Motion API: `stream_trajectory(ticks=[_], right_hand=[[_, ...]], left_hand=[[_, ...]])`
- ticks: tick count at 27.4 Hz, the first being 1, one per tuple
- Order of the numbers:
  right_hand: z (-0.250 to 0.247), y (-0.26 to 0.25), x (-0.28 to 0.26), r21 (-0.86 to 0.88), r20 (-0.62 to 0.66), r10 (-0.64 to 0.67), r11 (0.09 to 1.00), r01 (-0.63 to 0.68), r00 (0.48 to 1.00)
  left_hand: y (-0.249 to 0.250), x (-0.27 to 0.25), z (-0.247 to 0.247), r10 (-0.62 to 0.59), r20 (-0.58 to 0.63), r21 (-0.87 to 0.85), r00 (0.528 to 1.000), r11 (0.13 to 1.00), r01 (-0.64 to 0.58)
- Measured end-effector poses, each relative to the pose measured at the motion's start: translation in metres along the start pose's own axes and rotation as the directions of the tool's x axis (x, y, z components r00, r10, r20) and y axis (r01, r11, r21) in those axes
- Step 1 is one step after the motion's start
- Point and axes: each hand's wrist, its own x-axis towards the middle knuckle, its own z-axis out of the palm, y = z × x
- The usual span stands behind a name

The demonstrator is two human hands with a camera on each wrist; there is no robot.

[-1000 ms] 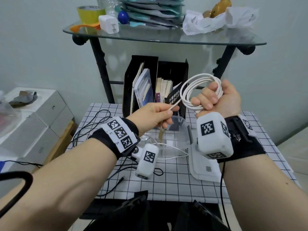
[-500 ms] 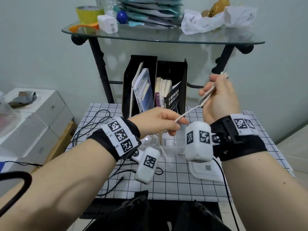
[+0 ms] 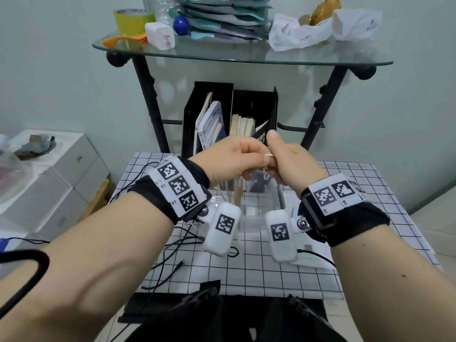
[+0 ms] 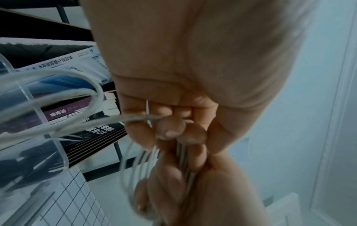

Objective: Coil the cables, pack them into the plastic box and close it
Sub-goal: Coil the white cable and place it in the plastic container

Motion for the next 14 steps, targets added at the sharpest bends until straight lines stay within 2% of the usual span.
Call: stream_trajectory(ticks=[5,8,11,14], right_hand=[[-0.003,-0.001,-0.002,0.023,0.146,0.054,0.998,-0.058,0.988],[-0.004,0.000,-0.005,0.233,0.247,0.067,0.964,-0.126,0.967],[-0.002,0.002,-0.005,0.499,0.320,0.051,0.840,-0.214,0.946],[-0.003,0.005,-0.004,0.698,0.365,0.050,0.646,-0.309,0.930]], left_hand=[[-0.006,0.005,-0.004,0.033,-0.104,-0.041,0.994,0.998,-0.038],[-0.014,0.009,-0.009,0.025,-0.177,-0.107,0.984,0.993,-0.045],[-0.021,0.011,-0.011,0.013,-0.186,-0.181,0.982,0.982,-0.047],[-0.025,0.013,-0.011,-0.007,-0.185,-0.265,0.983,0.963,-0.043]])
